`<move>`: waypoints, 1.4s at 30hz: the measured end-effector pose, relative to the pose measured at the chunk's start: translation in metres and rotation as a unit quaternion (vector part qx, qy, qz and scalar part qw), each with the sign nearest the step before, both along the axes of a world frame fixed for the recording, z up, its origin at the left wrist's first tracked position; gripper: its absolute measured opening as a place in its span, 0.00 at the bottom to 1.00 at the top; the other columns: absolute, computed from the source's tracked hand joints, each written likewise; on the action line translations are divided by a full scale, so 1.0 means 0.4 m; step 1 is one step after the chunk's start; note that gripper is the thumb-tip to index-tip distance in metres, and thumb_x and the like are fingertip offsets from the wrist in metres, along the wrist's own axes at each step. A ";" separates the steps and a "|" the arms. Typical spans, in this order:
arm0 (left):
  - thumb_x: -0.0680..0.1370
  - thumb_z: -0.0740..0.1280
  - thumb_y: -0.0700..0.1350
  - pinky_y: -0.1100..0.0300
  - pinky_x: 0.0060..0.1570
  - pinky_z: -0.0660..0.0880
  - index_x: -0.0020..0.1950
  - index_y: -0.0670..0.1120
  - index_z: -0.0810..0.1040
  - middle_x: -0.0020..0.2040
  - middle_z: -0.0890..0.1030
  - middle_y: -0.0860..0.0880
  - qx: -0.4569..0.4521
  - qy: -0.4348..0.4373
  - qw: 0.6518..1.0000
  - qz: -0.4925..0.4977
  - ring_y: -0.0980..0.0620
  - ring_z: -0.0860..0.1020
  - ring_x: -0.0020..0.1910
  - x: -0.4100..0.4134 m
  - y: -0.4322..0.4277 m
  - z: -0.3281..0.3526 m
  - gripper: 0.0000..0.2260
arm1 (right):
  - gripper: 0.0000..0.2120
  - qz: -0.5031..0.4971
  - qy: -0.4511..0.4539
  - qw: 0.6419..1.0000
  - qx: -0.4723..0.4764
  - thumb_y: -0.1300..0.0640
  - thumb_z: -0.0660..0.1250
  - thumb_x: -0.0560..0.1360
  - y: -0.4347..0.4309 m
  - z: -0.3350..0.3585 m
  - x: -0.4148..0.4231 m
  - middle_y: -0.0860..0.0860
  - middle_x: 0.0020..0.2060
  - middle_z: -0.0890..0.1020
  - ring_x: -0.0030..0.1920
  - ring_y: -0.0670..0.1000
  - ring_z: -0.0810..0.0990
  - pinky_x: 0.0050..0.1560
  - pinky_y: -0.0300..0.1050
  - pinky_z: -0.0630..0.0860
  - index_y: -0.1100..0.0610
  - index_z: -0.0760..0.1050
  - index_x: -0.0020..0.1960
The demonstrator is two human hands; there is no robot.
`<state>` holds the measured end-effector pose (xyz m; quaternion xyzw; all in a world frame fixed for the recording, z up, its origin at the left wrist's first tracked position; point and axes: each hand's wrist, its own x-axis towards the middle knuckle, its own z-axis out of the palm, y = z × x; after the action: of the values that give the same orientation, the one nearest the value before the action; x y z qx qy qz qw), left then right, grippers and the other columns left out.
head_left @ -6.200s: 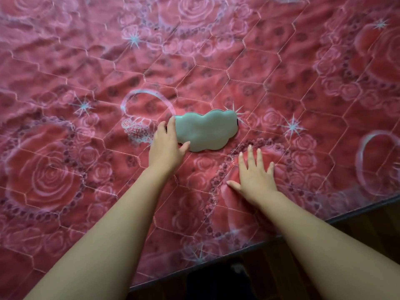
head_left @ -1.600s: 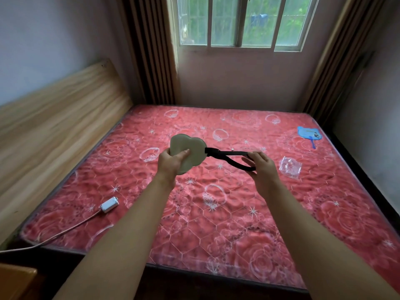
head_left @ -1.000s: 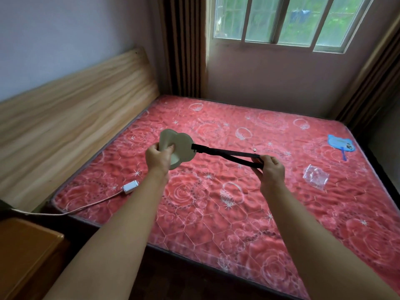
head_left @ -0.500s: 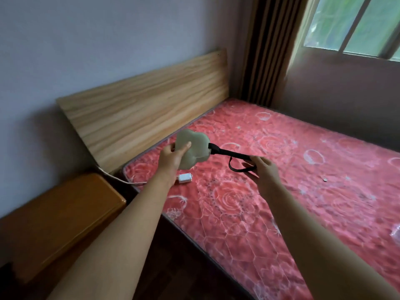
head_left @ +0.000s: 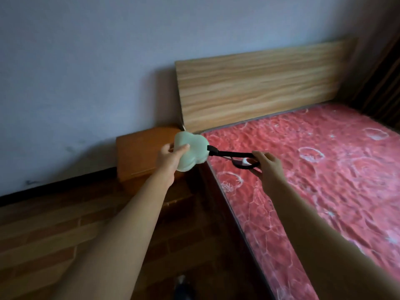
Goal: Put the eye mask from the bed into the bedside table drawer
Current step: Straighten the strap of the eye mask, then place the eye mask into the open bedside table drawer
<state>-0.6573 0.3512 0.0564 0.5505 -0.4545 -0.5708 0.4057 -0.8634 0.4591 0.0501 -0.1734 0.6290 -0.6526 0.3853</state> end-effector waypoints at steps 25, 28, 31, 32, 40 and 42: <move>0.71 0.70 0.48 0.52 0.48 0.74 0.63 0.42 0.73 0.59 0.77 0.42 0.026 -0.037 0.994 0.104 0.45 0.76 0.54 0.366 -0.246 -0.077 0.22 | 0.07 0.150 0.198 0.967 0.057 0.60 0.68 0.71 -0.358 -0.089 0.274 0.51 0.35 0.79 0.40 0.53 0.80 0.45 0.48 0.79 0.52 0.75 0.36; 0.71 0.70 0.48 0.51 0.49 0.74 0.63 0.42 0.73 0.59 0.77 0.42 0.040 -0.047 0.993 0.100 0.44 0.76 0.55 0.374 -0.303 -0.105 0.22 | 0.06 0.145 0.215 0.963 0.075 0.60 0.69 0.71 -0.410 -0.122 0.282 0.51 0.34 0.79 0.39 0.53 0.80 0.46 0.50 0.79 0.53 0.76 0.36; 0.72 0.70 0.47 0.52 0.49 0.74 0.62 0.42 0.74 0.59 0.77 0.42 0.052 -0.054 0.992 0.100 0.44 0.76 0.54 0.374 -0.351 -0.137 0.20 | 0.07 0.143 0.226 0.959 0.092 0.59 0.69 0.71 -0.460 -0.155 0.281 0.50 0.33 0.79 0.38 0.52 0.79 0.43 0.51 0.78 0.51 0.75 0.35; 0.72 0.70 0.47 0.52 0.48 0.74 0.61 0.42 0.74 0.58 0.77 0.42 0.057 -0.057 0.992 0.099 0.44 0.76 0.54 0.374 -0.367 -0.148 0.20 | 0.07 0.143 0.229 0.958 0.097 0.58 0.69 0.71 -0.479 -0.166 0.279 0.51 0.33 0.79 0.38 0.53 0.79 0.43 0.51 0.77 0.51 0.75 0.35; 0.71 0.71 0.47 0.57 0.38 0.73 0.60 0.43 0.75 0.54 0.77 0.46 0.102 -0.083 0.984 0.117 0.48 0.76 0.49 0.350 -0.490 -0.217 0.20 | 0.03 0.183 0.225 0.949 0.125 0.56 0.69 0.70 -0.646 -0.244 0.242 0.53 0.39 0.80 0.42 0.53 0.80 0.43 0.50 0.78 0.55 0.77 0.41; 0.71 0.71 0.47 0.59 0.34 0.72 0.60 0.43 0.75 0.53 0.77 0.47 0.110 -0.086 0.983 0.122 0.50 0.76 0.46 0.334 -0.522 -0.227 0.19 | 0.03 0.194 0.211 0.949 0.132 0.57 0.69 0.71 -0.695 -0.258 0.231 0.53 0.38 0.79 0.42 0.54 0.79 0.47 0.55 0.78 0.56 0.76 0.40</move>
<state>-0.5236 0.1423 -0.0345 0.6903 -0.3517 -0.5136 0.3689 -0.7712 0.1813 -0.0530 -0.3730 0.7306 -0.4252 0.3824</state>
